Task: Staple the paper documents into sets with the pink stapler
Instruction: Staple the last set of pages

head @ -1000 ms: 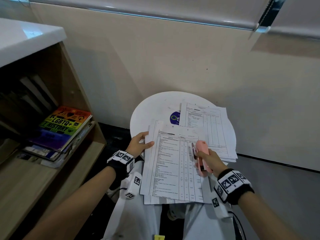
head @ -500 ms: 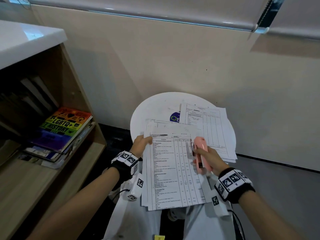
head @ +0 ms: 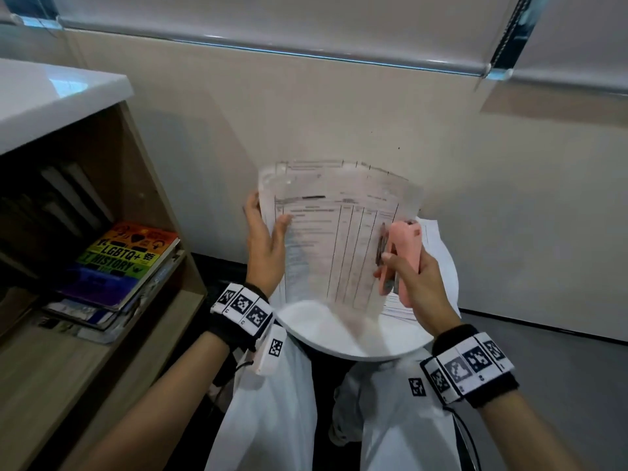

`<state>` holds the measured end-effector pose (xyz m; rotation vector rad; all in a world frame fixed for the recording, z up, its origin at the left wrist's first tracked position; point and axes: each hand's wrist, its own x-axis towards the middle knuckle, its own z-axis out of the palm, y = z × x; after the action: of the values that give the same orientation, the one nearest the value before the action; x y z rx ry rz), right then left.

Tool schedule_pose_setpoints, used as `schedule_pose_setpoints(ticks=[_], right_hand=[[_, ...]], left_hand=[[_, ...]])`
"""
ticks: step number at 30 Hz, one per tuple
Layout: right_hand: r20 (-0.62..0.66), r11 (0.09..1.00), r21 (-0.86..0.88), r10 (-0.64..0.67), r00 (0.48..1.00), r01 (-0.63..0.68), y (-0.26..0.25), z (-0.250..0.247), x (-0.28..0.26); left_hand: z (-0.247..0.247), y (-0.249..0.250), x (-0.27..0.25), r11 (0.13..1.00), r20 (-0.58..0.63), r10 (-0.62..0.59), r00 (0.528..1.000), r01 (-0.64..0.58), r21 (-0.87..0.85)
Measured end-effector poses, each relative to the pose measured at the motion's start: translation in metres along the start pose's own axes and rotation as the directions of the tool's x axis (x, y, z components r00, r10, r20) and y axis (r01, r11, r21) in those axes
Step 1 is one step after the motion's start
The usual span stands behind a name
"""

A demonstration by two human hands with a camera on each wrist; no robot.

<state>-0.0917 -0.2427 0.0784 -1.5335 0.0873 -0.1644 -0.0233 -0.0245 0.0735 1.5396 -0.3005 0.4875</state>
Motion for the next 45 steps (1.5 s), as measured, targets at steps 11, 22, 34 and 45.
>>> schedule_pose_setpoints(ticks=[11, 22, 34, 45], right_hand=[[0.112, 0.992, -0.103, 0.083, 0.990, -0.072, 0.006, 0.005, 0.015], [0.162, 0.997, -0.071, -0.014, 0.987, 0.026, -0.007, 0.024, 0.026], [0.167, 0.994, -0.112, 0.008, 0.986, 0.011, -0.011, 0.037, 0.037], [0.242, 0.988, -0.155, 0.059, 0.968, -0.022, 0.007, 0.056, 0.033]], left_hand=[[-0.004, -0.023, 0.008, 0.973, 0.172, -0.227, 0.959, 0.231, 0.000], [-0.013, -0.010, 0.018, 0.998, 0.039, -0.061, 0.997, 0.061, -0.007], [-0.024, -0.009, 0.027, 0.999, -0.018, -0.026, 0.999, 0.025, -0.027], [-0.044, -0.025, 0.016, 0.996, -0.012, -0.090, 0.996, 0.090, 0.007]])
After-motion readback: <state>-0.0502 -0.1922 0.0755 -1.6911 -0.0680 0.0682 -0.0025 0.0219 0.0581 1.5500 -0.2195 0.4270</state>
